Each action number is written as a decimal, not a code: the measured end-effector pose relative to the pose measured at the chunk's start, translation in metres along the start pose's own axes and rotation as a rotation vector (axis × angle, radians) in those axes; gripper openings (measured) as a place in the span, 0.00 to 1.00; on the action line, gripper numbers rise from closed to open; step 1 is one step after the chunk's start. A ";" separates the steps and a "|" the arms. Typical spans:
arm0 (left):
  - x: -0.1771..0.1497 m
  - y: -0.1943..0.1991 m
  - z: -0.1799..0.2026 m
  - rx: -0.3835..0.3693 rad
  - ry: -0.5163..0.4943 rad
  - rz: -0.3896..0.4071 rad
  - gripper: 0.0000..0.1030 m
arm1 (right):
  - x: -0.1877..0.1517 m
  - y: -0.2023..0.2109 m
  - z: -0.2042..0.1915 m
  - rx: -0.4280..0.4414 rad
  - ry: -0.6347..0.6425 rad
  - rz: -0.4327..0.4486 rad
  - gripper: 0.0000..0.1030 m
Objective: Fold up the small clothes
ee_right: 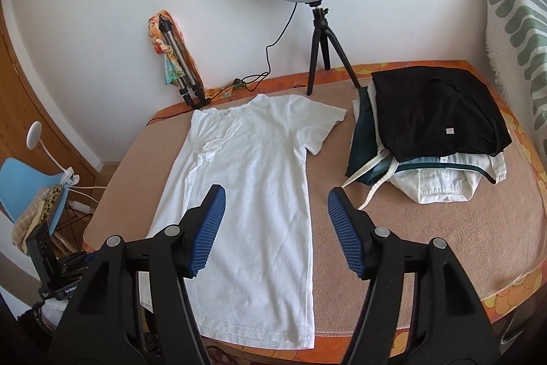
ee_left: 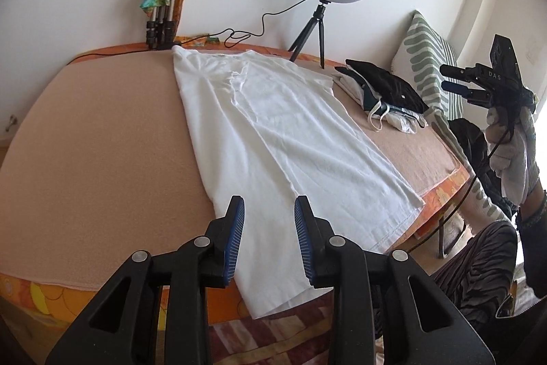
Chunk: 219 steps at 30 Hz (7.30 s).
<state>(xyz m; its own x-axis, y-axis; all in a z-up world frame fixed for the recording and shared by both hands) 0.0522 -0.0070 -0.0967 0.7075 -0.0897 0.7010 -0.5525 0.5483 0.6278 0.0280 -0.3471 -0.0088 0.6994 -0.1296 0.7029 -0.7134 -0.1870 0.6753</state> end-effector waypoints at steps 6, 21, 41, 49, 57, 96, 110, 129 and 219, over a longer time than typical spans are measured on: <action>0.001 -0.021 0.064 -0.009 -0.156 0.010 0.42 | 0.003 0.021 0.044 -0.034 -0.045 0.048 0.63; -0.028 -0.143 0.220 -0.162 -0.379 -0.128 0.45 | -0.006 0.030 0.143 -0.057 -0.155 0.064 0.64; -0.032 -0.183 0.205 -0.126 -0.269 -0.133 0.03 | 0.027 -0.036 0.134 -0.012 -0.080 -0.028 0.64; -0.020 -0.158 0.193 -0.187 -0.126 -0.038 0.02 | 0.067 -0.089 0.086 0.063 0.015 -0.094 0.63; -0.015 -0.154 0.184 -0.223 -0.028 -0.005 0.02 | 0.097 -0.190 0.053 0.033 0.042 -0.205 0.58; -0.017 -0.151 0.166 -0.308 0.112 0.029 0.02 | 0.132 -0.344 0.031 -0.245 0.206 -0.344 0.03; -0.018 -0.131 0.146 -0.296 0.171 0.093 0.02 | 0.174 -0.316 -0.028 -0.249 0.198 -0.282 0.03; -0.049 -0.088 0.085 -0.195 0.366 0.160 0.02 | 0.165 -0.323 -0.189 -0.236 0.364 -0.239 0.03; -0.036 -0.098 0.065 -0.076 0.112 -0.154 0.02 | -0.192 -0.086 -0.090 0.074 0.366 -0.417 0.29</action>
<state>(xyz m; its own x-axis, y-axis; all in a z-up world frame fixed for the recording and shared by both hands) 0.0528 -0.1119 -0.1615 0.8278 -0.0869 0.5543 -0.4022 0.5969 0.6942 -0.0492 -0.2187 -0.1816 0.8514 0.3137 0.4205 -0.3658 -0.2195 0.9044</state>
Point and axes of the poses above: each gripper's, at about its wrist camera, not at the fingertips, and y roughly against the way its jaws point, z to its right, x to its top, the point moved 4 cm from there along -y, roughly the way its jaws point, and after that the axes turned 6 degrees about -x, right-handed, at the moved point
